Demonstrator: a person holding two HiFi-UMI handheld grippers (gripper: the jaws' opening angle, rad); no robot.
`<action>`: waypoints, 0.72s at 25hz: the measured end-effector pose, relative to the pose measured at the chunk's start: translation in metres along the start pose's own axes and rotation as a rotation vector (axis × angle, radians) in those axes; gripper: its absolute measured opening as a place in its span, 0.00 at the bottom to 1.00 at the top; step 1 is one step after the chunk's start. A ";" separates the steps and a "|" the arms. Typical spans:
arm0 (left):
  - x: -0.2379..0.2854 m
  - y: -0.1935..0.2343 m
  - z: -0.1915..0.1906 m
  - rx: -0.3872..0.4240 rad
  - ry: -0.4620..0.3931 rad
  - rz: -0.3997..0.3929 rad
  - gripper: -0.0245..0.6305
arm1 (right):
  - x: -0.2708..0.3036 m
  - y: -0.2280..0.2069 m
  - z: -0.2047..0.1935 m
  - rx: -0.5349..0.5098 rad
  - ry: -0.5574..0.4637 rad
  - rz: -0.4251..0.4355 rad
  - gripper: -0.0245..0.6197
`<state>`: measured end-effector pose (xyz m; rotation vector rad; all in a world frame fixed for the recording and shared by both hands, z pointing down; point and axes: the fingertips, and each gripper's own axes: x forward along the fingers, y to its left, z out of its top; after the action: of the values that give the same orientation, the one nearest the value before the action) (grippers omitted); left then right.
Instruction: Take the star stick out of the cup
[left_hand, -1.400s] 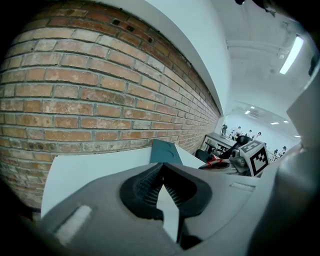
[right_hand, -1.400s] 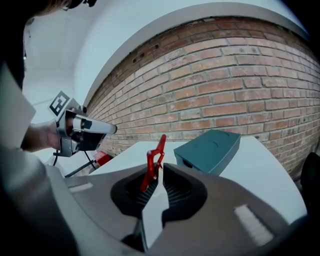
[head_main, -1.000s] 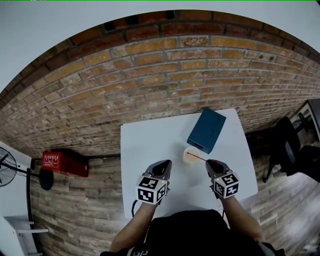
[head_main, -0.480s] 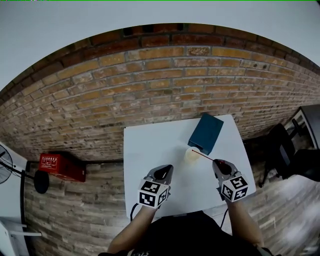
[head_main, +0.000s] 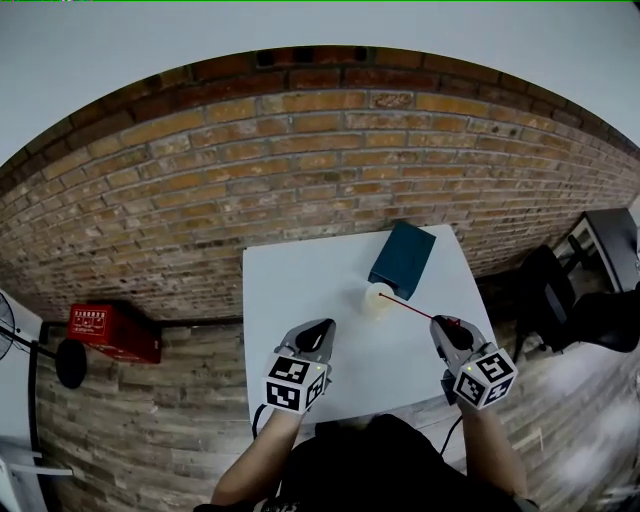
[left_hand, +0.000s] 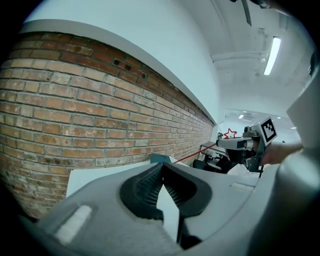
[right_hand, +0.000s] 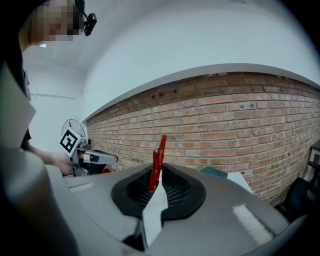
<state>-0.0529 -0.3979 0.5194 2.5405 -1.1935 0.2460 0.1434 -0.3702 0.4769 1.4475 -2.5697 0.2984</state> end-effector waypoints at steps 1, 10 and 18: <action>-0.001 0.001 0.006 0.005 -0.009 0.007 0.05 | -0.003 0.000 0.005 -0.004 -0.005 0.007 0.06; 0.013 -0.015 0.044 0.052 -0.026 0.033 0.05 | -0.039 -0.036 0.037 0.020 -0.113 -0.044 0.06; 0.032 -0.054 0.076 0.080 -0.059 0.025 0.05 | -0.072 -0.069 0.064 0.009 -0.188 -0.036 0.06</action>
<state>0.0103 -0.4161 0.4459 2.6196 -1.2625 0.2308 0.2362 -0.3625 0.4027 1.5932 -2.6860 0.1768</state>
